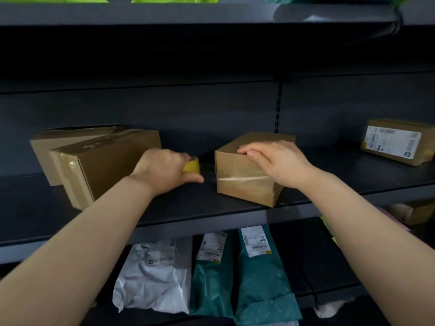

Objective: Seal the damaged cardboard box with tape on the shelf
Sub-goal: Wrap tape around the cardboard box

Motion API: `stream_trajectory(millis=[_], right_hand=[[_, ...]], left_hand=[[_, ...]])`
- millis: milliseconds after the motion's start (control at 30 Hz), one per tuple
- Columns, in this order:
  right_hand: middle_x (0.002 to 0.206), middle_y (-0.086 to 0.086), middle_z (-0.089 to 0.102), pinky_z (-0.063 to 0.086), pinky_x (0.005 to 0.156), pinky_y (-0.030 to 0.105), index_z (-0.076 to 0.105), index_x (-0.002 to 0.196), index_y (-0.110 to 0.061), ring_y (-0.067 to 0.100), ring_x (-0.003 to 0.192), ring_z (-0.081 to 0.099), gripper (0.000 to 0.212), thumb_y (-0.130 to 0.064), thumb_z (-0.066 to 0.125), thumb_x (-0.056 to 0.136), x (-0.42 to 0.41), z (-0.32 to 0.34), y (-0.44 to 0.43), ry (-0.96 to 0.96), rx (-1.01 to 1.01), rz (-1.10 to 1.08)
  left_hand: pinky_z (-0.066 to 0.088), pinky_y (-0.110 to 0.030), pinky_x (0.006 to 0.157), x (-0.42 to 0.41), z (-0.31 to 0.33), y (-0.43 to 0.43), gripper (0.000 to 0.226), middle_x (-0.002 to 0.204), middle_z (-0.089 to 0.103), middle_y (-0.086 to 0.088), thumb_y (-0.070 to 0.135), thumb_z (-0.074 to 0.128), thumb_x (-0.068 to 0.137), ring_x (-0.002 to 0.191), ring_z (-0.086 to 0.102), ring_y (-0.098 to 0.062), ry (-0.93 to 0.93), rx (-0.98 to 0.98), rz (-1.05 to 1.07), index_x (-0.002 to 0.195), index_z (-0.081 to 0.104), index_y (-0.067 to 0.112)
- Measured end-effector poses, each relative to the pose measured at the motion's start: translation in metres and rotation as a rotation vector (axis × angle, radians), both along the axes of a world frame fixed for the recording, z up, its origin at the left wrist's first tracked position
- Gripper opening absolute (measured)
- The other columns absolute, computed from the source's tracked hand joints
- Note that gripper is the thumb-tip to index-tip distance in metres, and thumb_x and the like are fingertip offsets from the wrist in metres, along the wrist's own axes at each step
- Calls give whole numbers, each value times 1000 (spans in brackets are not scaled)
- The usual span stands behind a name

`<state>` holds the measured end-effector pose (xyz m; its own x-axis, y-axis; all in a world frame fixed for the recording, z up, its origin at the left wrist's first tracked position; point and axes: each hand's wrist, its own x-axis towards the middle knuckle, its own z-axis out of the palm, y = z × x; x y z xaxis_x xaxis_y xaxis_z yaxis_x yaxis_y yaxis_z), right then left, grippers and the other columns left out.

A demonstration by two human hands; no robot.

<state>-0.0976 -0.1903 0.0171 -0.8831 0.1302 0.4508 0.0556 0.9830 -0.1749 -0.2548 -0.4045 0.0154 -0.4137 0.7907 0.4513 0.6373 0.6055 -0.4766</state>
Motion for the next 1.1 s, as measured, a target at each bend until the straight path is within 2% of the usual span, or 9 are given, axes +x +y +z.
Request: stream_trajectory(millis=[133,267,433,500,600,733,867,967,1100], right_hand=[[125,-20,63,39,99,26,66,115,-37,5,119,55,32,-17,44,102,24,10,0,24,-132,10],[119,-14,65,46,96,31,64,112,-36,9,109,58,39,-9,45,93,17,27,-23,0,5,-115],[144,-7,49,35,107,45,50,137,-34,20,129,47,40,-41,32,102,-17,7,-65,16,18,-167],[132,-7,60,25,111,45,59,126,-34,19,121,54,45,-54,30,99,-21,-13,-70,102,126,-235],[101,-14,69,25,109,43,65,94,-38,15,100,61,36,-60,38,87,-12,-23,-54,256,175,-169],[111,-21,66,15,113,41,61,89,-43,9,115,56,7,-42,55,84,5,-14,-18,253,-198,38],[121,-21,64,9,116,36,58,122,-36,4,123,50,32,-22,60,93,13,-13,-11,223,-257,24],[122,-18,64,19,104,20,59,124,-32,4,121,51,34,-18,60,94,18,-13,-12,228,-246,21],[120,-17,64,33,100,27,59,123,-30,8,118,50,37,-9,57,93,17,-9,-11,224,-206,-11]], left_hand=[[40,-29,62,20,-7,19,73,101,70,-3,81,39,79,93,67,-22,-146,5,-42,116,60,23],[44,-30,64,33,-5,17,68,99,69,-1,79,42,80,92,66,-21,-141,46,-50,113,61,23],[40,-30,60,35,-9,11,57,92,68,0,78,44,82,86,65,-20,-152,86,-51,94,58,24],[39,-30,59,37,-12,9,53,84,65,2,80,43,80,81,64,-19,-184,116,-49,81,47,27],[41,-31,60,43,-15,5,54,72,51,11,85,38,70,73,58,-15,-315,119,-169,79,45,32],[49,-36,69,49,-14,8,58,84,62,6,77,52,75,84,61,-18,-665,10,-350,104,61,27],[40,-29,67,54,-14,20,75,118,67,-1,75,47,84,106,62,-23,-260,-14,-286,146,40,35],[44,-30,68,46,-9,23,73,116,68,2,80,39,83,103,64,-21,-112,31,-150,138,49,33],[48,-33,72,37,-8,31,77,108,68,-1,83,42,77,99,63,-22,-353,-9,-123,133,54,31]])
